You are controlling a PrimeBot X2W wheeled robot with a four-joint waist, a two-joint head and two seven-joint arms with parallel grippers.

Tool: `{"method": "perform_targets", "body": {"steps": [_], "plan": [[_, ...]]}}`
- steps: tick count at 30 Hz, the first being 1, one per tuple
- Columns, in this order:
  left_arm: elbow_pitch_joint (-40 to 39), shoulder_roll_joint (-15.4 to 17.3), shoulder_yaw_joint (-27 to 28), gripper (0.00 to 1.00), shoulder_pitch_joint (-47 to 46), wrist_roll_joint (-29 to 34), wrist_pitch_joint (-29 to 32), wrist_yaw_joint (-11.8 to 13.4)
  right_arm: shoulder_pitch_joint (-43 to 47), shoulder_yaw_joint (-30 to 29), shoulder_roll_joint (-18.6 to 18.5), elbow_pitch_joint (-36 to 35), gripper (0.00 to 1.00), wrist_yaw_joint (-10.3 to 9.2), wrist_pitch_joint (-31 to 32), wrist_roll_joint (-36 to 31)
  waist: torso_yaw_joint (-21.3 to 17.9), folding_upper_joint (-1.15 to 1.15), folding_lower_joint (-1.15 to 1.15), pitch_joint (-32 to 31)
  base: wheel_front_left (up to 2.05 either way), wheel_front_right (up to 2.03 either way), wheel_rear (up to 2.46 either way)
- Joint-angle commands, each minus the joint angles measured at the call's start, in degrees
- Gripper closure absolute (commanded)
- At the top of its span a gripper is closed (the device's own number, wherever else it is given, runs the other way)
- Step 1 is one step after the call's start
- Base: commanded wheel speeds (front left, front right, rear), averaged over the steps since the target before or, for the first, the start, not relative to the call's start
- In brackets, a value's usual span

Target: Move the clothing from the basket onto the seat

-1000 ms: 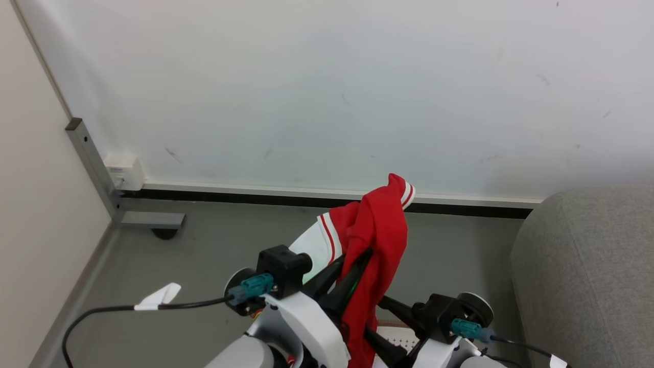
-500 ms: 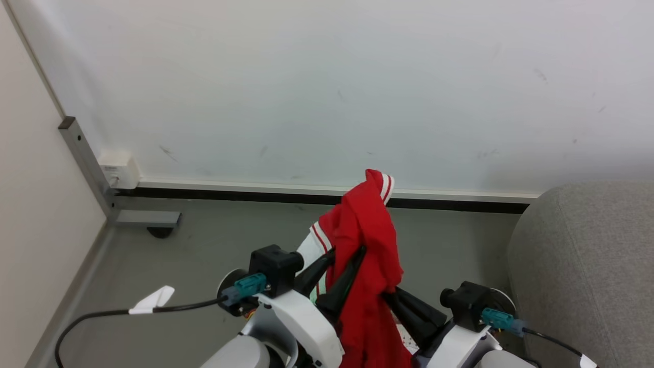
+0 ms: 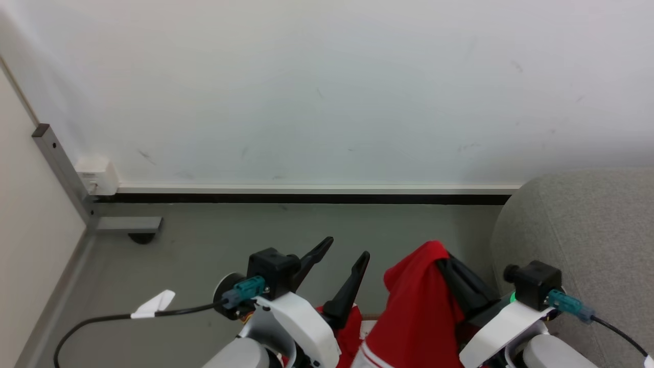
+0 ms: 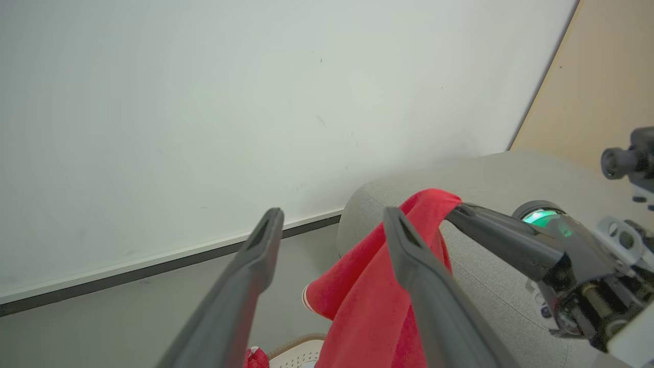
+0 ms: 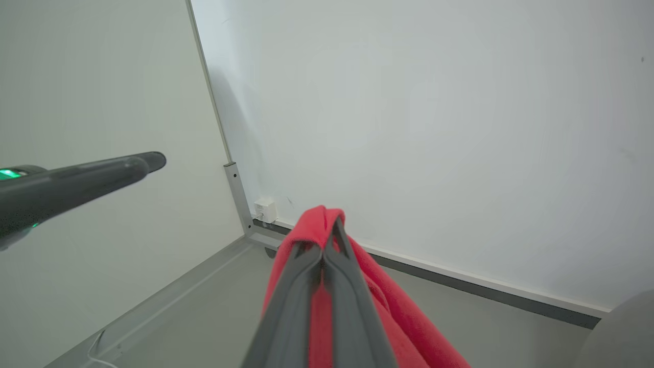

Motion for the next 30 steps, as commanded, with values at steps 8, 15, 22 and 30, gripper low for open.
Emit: {"method": "perform_targets", "body": {"steps": [8,15,22,30], "plan": [[0.6,0.0,-0.7,0.0,0.3,1.0,-0.9,0.2,2.3,-7.7,-2.8,-3.6,1.0,-0.13,0.0,-2.0,-4.1,0.0,0.0,1.1,0.0,0.0,0.0],[1.0,-0.5,-1.2,0.0,-0.2,1.2,-1.5,0.2,2.6,-11.9,-4.5,-5.7,1.0,-0.13,0.0,-3.3,-9.0,0.0,0.0,2.1,0.0,0.0,0.0],[1.2,-0.9,-2.3,0.0,-0.6,1.6,-2.0,0.0,3.2,-15.5,-6.2,-6.8,1.0,-0.13,0.0,-4.3,-13.5,0.0,0.0,2.9,0.0,0.0,0.0],[1.1,-1.9,-3.2,0.0,-1.5,1.9,-2.5,-0.2,3.4,-18.4,-7.1,-7.7,1.0,-0.13,0.0,-5.2,-16.7,0.0,0.0,3.8,0.0,0.0,0.0]]}}
